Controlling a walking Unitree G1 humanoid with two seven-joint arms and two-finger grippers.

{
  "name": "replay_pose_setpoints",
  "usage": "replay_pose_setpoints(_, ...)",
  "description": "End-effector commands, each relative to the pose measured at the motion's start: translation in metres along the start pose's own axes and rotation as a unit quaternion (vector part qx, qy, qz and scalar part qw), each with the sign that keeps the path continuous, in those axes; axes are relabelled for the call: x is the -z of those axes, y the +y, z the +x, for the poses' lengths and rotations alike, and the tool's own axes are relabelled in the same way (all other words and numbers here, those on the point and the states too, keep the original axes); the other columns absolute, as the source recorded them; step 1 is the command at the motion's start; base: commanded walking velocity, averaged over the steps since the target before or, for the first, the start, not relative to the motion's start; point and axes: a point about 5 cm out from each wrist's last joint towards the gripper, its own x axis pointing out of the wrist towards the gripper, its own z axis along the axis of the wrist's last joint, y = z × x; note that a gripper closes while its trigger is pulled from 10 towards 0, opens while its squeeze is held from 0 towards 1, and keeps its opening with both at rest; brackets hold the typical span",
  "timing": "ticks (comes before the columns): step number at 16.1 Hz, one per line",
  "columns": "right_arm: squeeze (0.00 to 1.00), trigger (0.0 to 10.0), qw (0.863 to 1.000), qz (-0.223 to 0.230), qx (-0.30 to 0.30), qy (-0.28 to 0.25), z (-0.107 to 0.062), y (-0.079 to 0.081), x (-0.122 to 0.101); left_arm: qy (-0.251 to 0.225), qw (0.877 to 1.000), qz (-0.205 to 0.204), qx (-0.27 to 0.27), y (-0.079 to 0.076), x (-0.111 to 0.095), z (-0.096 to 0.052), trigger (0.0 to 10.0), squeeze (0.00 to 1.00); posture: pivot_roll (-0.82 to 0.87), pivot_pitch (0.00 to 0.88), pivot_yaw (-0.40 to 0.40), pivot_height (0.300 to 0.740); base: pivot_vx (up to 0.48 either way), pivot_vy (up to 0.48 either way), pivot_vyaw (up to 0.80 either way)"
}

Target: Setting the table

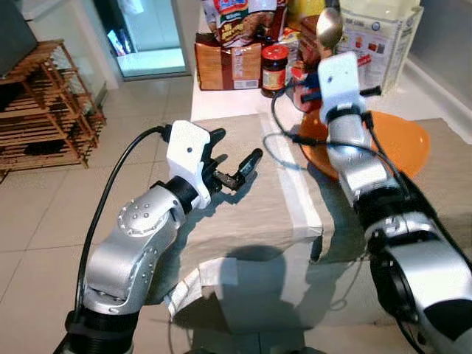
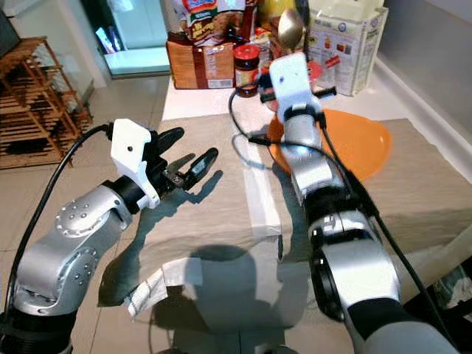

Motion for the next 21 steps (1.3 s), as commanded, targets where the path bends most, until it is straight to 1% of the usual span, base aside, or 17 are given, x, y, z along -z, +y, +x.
replay_pose_setpoints(1,0.00,0.0,1.000,-0.005,-0.006,-0.001,-0.003,0.003,0.001,0.004,1.000,0.001,-0.010,0.002,0.003,0.000,10.0,0.00,-0.04,0.000,0.075,0.736,0.000,0.000,0.00)
replay_pose_setpoints(2,0.00,0.0,1.000,-0.005,-0.009,0.005,-0.007,0.004,0.006,0.003,1.000,-0.001,-0.010,0.002,0.004,0.000,10.0,0.00,-0.04,0.000,0.074,0.736,0.000,0.000,0.00)
replay_pose_setpoints(3,0.00,0.0,1.000,-0.003,-0.012,-0.001,-0.011,0.005,0.008,0.003,1.000,0.002,-0.011,0.002,0.005,0.000,10.0,0.00,-0.04,0.000,0.074,0.736,0.000,0.000,0.00)
replay_pose_setpoints(5,0.00,0.0,1.000,0.002,-0.012,-0.021,-0.017,0.003,0.005,0.004,1.000,0.009,-0.019,0.003,0.007,0.000,10.0,0.00,-0.04,0.000,0.073,0.736,0.000,0.000,0.00)
replay_pose_setpoints(7,0.00,0.0,0.999,0.006,-0.014,-0.048,-0.038,0.006,0.006,0.012,0.998,0.013,-0.056,0.011,0.015,0.000,10.0,0.00,-0.04,0.000,0.070,0.736,0.000,0.000,0.00)
replay_pose_setpoints(8,0.00,0.0,0.999,-0.001,-0.018,-0.050,-0.050,0.009,0.011,0.010,0.997,-0.002,-0.080,0.014,0.019,-0.002,10.0,0.00,-0.05,0.000,0.068,0.736,0.000,0.000,0.00)
replay_pose_setpoints(9,0.00,0.0,0.999,-0.004,-0.020,-0.050,-0.055,0.010,0.014,0.009,0.996,-0.009,-0.090,0.016,0.021,-0.002,10.0,0.00,-0.05,0.000,0.068,0.736,0.000,0.000,0.00)
replay_pose_setpoints(11,0.00,0.0,0.999,-0.006,-0.012,-0.048,-0.077,0.010,0.023,0.013,0.991,-0.023,-0.132,0.023,0.033,-0.004,10.0,0.00,-0.06,0.000,0.067,0.736,0.000,0.000,0.00)
replay_pose_setpoints(12,0.00,0.0,0.999,-0.001,-0.013,-0.044,-0.086,0.011,0.026,0.016,0.988,-0.026,-0.148,0.026,0.039,-0.006,10.0,0.00,-0.06,0.000,0.065,0.736,0.000,0.000,0.00)
replay_pose_setpoints(13,0.00,0.0,0.999,0.007,-0.018,-0.046,-0.096,0.011,0.028,0.012,0.986,-0.040,-0.163,0.027,0.044,-0.006,10.0,0.00,-0.06,0.000,0.064,0.736,0.000,0.000,0.00)
replay_pose_setpoints(14,0.00,0.0,0.999,0.014,-0.021,-0.041,-0.102,0.011,0.031,0.015,0.984,-0.042,-0.171,0.028,0.046,-0.006,10.0,0.00,-0.06,0.000,0.059,0.736,0.000,0.000,0.00)
replay_pose_setpoints(15,0.00,0.0,0.999,0.013,-0.021,-0.039,-0.105,0.010,0.033,0.017,0.983,-0.032,-0.180,0.029,0.048,-0.007,10.0,0.00,-0.07,0.000,0.056,0.736,0.000,0.000,0.00)
replay_pose_setpoints(17,0.00,0.0,0.999,0.003,-0.020,-0.049,-0.108,0.007,0.029,0.013,0.981,-0.033,-0.190,0.030,0.051,-0.008,10.0,0.00,-0.08,0.000,0.058,0.736,0.000,0.000,0.00)
replay_pose_setpoints(18,0.00,0.0,0.998,-0.008,-0.015,-0.065,-0.106,0.004,0.024,0.006,0.982,-0.030,-0.186,0.029,0.051,-0.007,10.0,0.00,-0.08,0.000,0.057,0.736,0.000,0.000,0.00)
replay_pose_setpoints(19,0.00,0.0,0.995,-0.023,-0.008,-0.092,-0.105,0.001,0.016,0.000,0.982,-0.026,-0.186,0.028,0.050,-0.005,10.0,0.00,-0.08,0.000,0.054,0.736,0.000,0.000,0.00)
replay_pose_setpoints(20,0.00,0.0,0.994,-0.029,-0.005,-0.108,-0.104,-0.001,0.011,-0.003,0.981,-0.028,-0.190,0.029,0.050,-0.005,10.0,0.00,-0.08,0.000,0.052,0.736,0.000,0.000,0.00)
replay_pose_setpoints(21,0.00,0.0,0.993,-0.029,-0.002,-0.111,-0.105,-0.002,0.009,-0.004,0.981,-0.027,-0.192,0.029,0.051,-0.005,10.0,0.00,-0.08,0.000,0.051,0.736,0.000,0.000,0.00)
